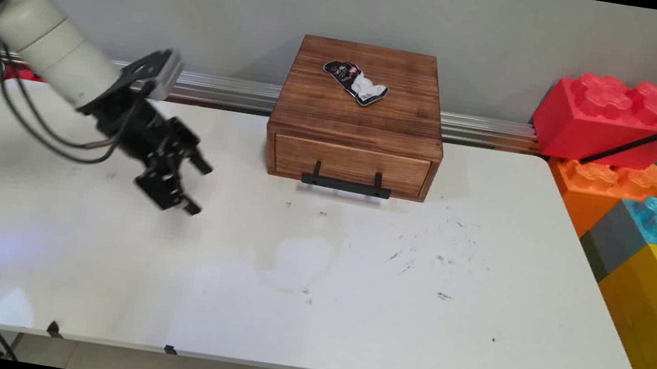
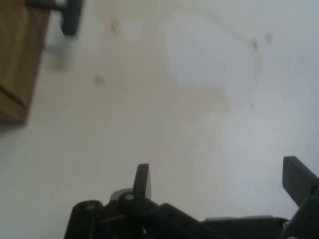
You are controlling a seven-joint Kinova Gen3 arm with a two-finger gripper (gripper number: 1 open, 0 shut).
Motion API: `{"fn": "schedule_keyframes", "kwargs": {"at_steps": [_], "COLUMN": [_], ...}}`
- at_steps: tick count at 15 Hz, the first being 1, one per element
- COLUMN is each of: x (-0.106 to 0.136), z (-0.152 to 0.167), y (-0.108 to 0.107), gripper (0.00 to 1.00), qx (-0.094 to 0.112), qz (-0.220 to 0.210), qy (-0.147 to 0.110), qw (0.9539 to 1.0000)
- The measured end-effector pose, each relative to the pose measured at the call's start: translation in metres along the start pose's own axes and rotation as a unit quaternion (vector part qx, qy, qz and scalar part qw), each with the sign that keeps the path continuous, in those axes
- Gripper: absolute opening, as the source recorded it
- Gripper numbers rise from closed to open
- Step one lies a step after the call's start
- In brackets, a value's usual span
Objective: Open the drawer
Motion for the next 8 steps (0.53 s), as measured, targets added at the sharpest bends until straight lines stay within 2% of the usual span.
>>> {"fn": "schedule_keyframes", "kwargs": {"at_steps": [8], "x": [0.093], "z": [0.015], "y": [-0.025], "gripper": [1.00], "qx": [0.028], "qz": [0.005], "qy": [0.055], "qw": [0.9981]}}
